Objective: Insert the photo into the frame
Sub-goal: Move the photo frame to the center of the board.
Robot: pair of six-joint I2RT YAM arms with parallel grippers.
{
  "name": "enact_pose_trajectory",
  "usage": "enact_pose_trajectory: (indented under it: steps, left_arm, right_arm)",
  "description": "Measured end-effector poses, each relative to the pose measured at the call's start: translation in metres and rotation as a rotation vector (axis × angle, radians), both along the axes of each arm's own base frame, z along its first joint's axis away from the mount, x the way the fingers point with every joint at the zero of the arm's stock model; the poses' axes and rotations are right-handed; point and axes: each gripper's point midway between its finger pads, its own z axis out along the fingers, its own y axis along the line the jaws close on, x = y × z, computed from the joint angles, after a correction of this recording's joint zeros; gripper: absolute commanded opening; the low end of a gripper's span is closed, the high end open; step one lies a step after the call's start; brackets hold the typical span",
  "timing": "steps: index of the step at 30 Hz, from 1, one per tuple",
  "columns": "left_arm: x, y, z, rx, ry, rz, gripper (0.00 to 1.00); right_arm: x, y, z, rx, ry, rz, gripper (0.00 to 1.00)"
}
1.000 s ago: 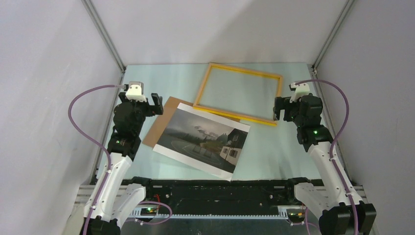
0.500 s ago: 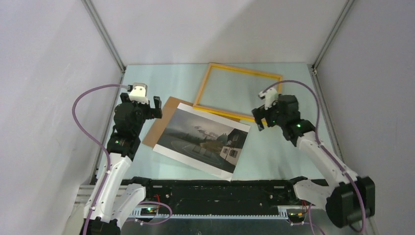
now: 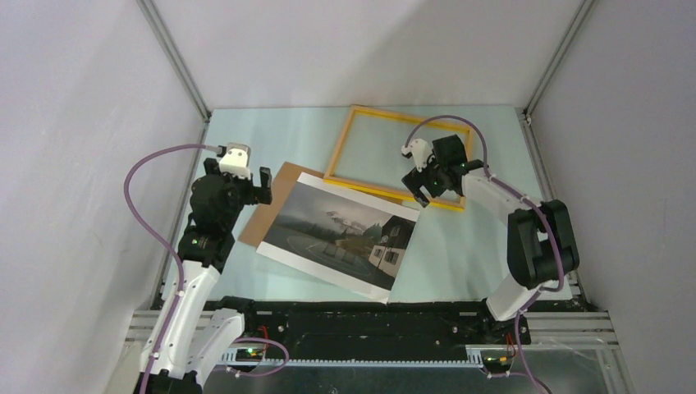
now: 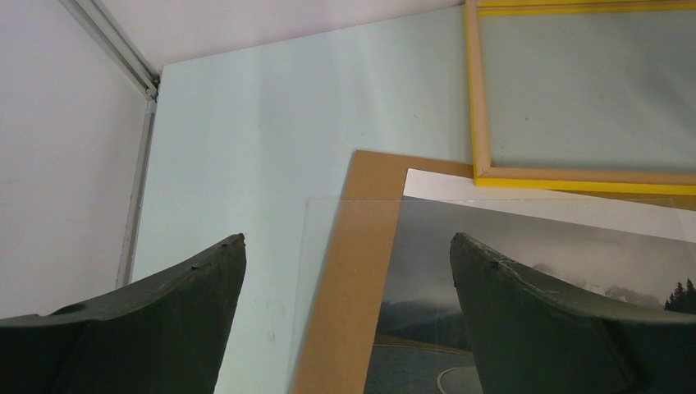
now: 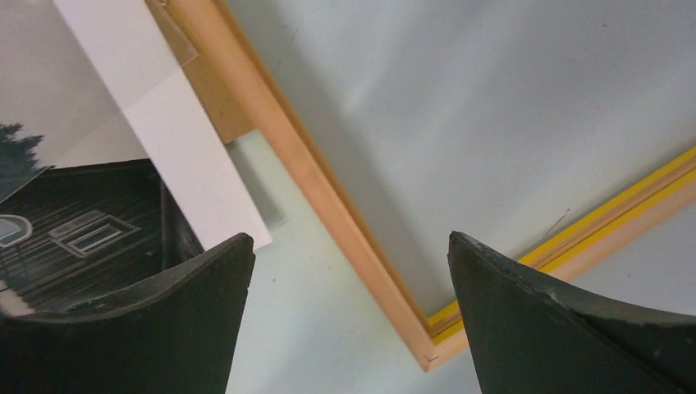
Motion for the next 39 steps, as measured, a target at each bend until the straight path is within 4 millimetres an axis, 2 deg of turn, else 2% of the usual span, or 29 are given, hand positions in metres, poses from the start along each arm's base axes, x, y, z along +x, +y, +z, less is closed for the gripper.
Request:
enact_pose_trajectory:
  steps: [4,8,11,12,15,26,32,39]
  left_arm:
    - [0.000,0.000,-0.002,0.001,0.006,0.000,0.98]
    - [0.001,0.000,-0.005,0.002,0.017,-0.001,0.98]
    - [0.003,-0.001,-0.009,0.004,0.031,-0.001,0.98]
    - [0.003,-0.001,-0.010,0.004,0.036,-0.001,0.98]
    - [0.005,-0.001,-0.014,0.006,0.049,-0.001,0.98]
    - [0.007,-0.001,-0.019,0.008,0.066,-0.003,0.98]
    - [0.008,-0.002,-0.022,0.010,0.077,-0.002,0.98]
    - [0.011,-0.002,-0.029,0.035,0.098,-0.010,0.98]
  right_arm:
    - [0.017,-0.005,-0.003,0.011,0.037,0.020,0.91]
    - [0.022,-0.011,-0.006,0.028,0.075,0.061,0.91]
    - [0.014,-0.014,-0.012,0.032,0.117,0.104,0.92]
    - [0.010,-0.013,-0.015,0.033,0.133,0.121,0.97]
    - [-0.001,-0.012,-0.022,0.029,0.176,0.164,0.99]
    - [-0.006,-0.023,-0.058,-0.047,0.255,0.197,0.97]
    - [-0.003,-0.028,-0.070,-0.071,0.261,0.201,0.84]
    - [0.001,-0.041,-0.070,-0.055,0.270,0.146,0.54]
